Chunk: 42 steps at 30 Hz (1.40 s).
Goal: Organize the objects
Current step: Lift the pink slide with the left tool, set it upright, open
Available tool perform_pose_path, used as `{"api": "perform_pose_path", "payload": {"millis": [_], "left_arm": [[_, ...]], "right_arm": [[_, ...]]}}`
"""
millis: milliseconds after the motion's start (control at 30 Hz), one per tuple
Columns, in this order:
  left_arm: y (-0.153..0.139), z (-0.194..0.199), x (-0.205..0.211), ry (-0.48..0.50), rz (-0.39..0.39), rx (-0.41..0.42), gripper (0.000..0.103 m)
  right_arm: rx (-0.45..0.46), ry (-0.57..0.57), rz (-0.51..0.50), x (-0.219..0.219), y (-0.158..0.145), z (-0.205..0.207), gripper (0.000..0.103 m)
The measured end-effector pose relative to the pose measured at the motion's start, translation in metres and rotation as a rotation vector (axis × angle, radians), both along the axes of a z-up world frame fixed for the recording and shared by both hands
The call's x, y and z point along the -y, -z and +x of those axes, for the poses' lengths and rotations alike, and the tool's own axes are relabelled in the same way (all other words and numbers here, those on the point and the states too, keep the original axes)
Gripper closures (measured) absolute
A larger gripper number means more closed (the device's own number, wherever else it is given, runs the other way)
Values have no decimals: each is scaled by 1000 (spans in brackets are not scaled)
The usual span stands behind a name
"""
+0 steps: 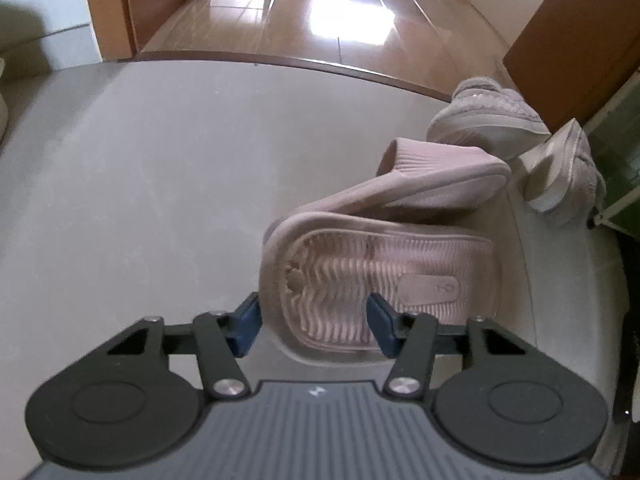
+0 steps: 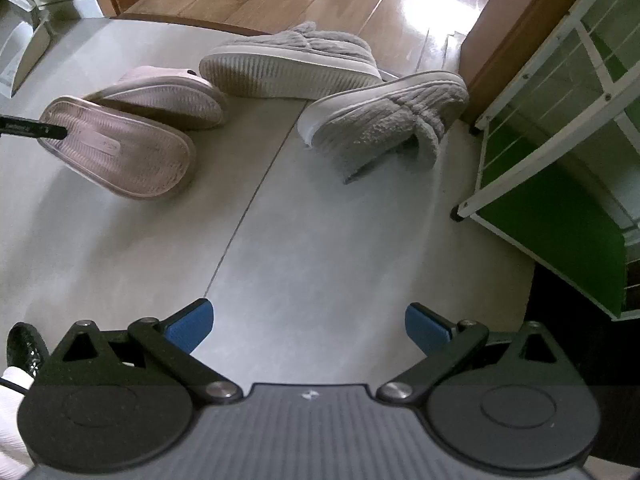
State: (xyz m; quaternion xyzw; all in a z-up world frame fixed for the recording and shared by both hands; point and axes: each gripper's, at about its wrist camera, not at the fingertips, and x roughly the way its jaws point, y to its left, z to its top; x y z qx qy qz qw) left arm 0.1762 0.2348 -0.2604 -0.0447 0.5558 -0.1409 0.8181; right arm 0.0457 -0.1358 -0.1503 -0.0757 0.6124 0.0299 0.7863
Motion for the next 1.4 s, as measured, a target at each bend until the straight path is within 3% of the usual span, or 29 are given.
{"api": "perform_pose_path", "payload": {"millis": [267, 633, 867, 1133, 1267, 1400], "left_arm": [[-19, -20, 8, -4, -22, -31, 65], [-89, -67, 55, 114, -5, 13, 83], [-118, -89, 98, 216, 37, 45, 86], [-159, -85, 111, 201, 61, 118, 87], [-177, -81, 119, 203, 107, 144, 87], [-185, -91, 135, 279, 186, 170, 87]], "right_arm": [[17, -4, -2, -3, -10, -2, 0], [100, -23, 44, -12, -43, -12, 0], [136, -17, 61, -11, -56, -16, 0], [179, -2, 70, -10, -69, -19, 0], [186, 11, 85, -7, -73, -18, 0], [193, 29, 107, -2, -78, -18, 0]]}}
